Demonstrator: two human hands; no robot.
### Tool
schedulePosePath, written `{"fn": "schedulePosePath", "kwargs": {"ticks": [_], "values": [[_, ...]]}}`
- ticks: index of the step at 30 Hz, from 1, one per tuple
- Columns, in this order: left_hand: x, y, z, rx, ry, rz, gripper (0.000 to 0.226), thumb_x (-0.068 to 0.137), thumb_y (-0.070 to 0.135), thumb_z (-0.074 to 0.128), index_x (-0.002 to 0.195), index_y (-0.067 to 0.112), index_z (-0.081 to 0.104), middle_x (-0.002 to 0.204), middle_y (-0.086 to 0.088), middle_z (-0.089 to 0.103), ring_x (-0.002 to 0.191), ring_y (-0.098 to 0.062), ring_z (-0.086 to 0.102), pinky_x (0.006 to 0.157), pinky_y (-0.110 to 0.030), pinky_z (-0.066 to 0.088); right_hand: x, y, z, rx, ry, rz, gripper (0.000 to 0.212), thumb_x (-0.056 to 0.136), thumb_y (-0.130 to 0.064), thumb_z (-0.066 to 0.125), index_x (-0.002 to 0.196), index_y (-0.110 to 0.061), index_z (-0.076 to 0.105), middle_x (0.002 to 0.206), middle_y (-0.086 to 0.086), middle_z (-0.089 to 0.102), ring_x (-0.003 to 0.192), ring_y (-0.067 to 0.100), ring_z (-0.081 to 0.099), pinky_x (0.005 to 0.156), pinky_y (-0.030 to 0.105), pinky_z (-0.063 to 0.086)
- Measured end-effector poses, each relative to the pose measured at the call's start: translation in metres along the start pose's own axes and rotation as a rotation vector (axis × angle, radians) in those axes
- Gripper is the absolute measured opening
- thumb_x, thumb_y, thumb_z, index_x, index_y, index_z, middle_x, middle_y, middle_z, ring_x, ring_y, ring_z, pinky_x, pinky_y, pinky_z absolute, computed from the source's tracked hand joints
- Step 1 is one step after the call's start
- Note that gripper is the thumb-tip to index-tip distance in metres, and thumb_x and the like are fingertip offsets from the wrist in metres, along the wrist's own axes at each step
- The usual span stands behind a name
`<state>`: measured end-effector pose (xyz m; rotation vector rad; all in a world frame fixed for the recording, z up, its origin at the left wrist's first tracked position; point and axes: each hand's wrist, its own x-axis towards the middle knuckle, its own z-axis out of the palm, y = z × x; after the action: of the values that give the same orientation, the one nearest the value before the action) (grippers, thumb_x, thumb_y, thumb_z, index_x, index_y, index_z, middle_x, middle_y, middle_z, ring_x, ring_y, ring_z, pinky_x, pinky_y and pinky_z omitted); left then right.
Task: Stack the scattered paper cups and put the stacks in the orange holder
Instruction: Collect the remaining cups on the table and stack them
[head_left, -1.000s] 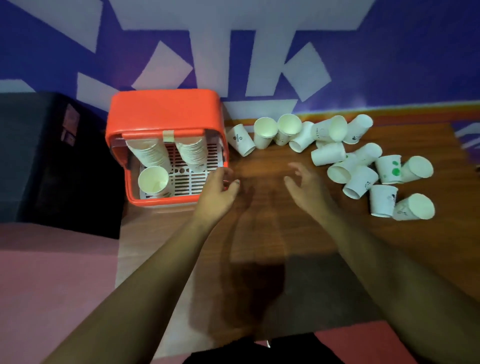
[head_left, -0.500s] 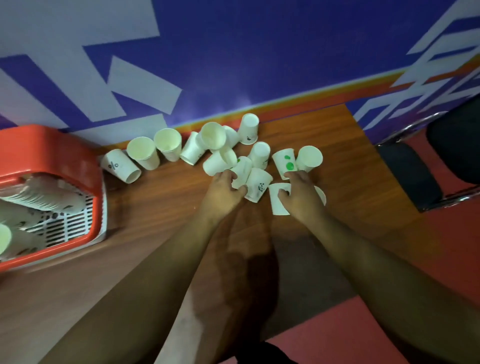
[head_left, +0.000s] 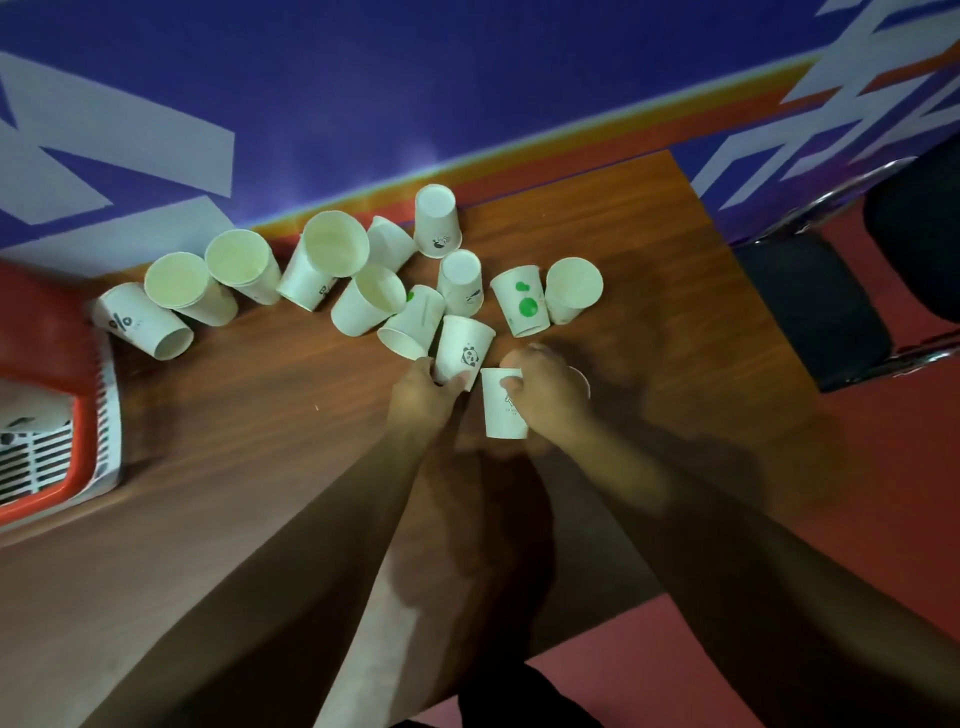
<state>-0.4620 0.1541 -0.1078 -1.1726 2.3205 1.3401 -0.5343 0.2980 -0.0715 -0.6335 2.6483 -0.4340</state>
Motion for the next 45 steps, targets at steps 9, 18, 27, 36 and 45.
{"fn": "schedulePosePath", "kwargs": {"ticks": [9,18,27,36,45], "values": [[-0.040,-0.034,-0.040,-0.211,-0.095,0.038,0.032,0.093,0.034,0.069,0.122,0.021,0.063,0.105,0.006,0.070,0.091,-0.006,0.067,0.069,-0.013,0.053,-0.013,0.010,-0.016,0.536,0.044,0.110,0.008,0.089,-0.018,0.066,0.093,-0.011,0.069,0.089,-0.001,0.069,0.080,0.015,0.064,0.072,0.028,0.050],[-0.070,-0.074,-0.072,-0.285,-0.222,0.059,0.070,0.075,0.038,0.083,0.136,0.019,0.055,0.129,0.003,0.066,0.116,-0.010,0.064,0.100,-0.031,0.053,-0.042,-0.008,-0.036,0.873,0.283,0.082,0.006,0.091,-0.015,0.066,0.090,-0.021,0.067,0.078,-0.007,0.068,0.070,0.015,0.066,0.069,0.029,0.055],[-0.083,-0.061,-0.051,-0.302,-0.327,0.201,0.067,0.081,0.021,0.082,0.141,0.025,0.051,0.127,0.007,0.065,0.111,0.001,0.064,0.088,-0.013,0.050,-0.079,-0.021,-0.018,0.604,-0.053,-0.157,0.019,0.093,-0.015,0.064,0.107,-0.009,0.074,0.093,-0.005,0.069,0.076,0.008,0.066,0.073,0.028,0.053],[-0.092,-0.075,-0.037,-0.347,-0.272,0.118,0.078,0.069,0.059,0.082,0.137,0.033,0.054,0.130,0.009,0.065,0.119,-0.012,0.062,0.103,-0.041,0.052,-0.080,0.046,-0.011,-0.137,0.042,0.176,0.093,0.075,-0.069,0.063,0.152,-0.032,0.025,0.156,0.007,0.028,0.142,0.032,0.025,0.114,0.049,0.024],[-0.089,-0.094,-0.036,-0.173,-0.241,0.085,0.065,0.084,0.025,0.080,0.141,0.022,0.049,0.131,0.009,0.052,0.120,-0.011,0.051,0.079,-0.013,0.042,-0.074,0.032,-0.022,0.446,0.186,0.235,0.067,0.083,-0.040,0.073,0.141,-0.025,0.043,0.137,0.001,0.048,0.117,0.014,0.051,0.082,0.015,0.042]]}}
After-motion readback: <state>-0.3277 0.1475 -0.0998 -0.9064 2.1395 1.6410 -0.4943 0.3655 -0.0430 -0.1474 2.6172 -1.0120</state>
